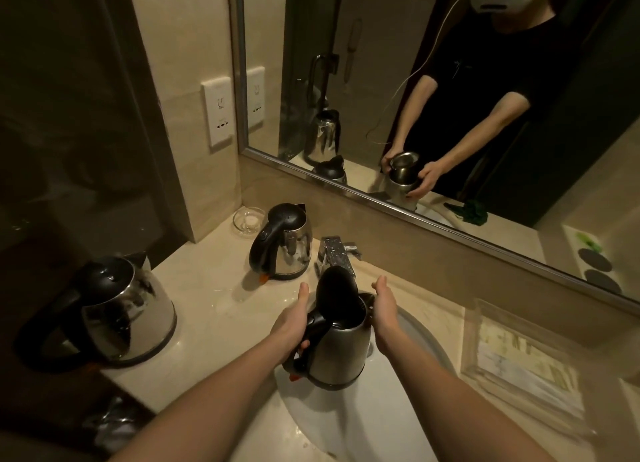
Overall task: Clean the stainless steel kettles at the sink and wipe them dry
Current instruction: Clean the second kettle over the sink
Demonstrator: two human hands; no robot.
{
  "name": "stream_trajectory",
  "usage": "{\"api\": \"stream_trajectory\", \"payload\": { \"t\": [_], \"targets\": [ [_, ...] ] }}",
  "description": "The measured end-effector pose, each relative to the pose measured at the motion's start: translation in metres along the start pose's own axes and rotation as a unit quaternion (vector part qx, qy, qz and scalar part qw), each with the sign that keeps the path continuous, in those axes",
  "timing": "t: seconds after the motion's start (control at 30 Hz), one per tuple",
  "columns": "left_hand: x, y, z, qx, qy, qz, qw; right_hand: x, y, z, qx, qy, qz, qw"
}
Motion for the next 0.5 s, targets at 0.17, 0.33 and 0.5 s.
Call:
{"api": "stream_trajectory", "payload": {
  "t": [0.17,0.33,0.5],
  "targets": [
    [-0.008,-0.026,0.007,-0.001,0.03,-0.021,0.999,-0.001,-0.027,0.002,-0.018,0.021,0.003,1.0],
    [-0.013,-0.052,0.017,0.011,0.062,-0.05,0.997,0.0,-0.056,0.005,-0.046,0.048,0.018,0.998],
    [-0.016,-0.071,0.025,0.018,0.081,-0.066,0.994,-0.005,-0.075,0.007,-0.09,0.066,0.026,0.993]
  ]
}}
Point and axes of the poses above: each hand's wrist, its own y-axis away from the middle knuckle, its own z-axis out of the palm, x = y × z, the point moved 1 cm from there along -y, towards the middle knuckle, and after that the axes turned 9 degrees about z, right-handed, at the moved point
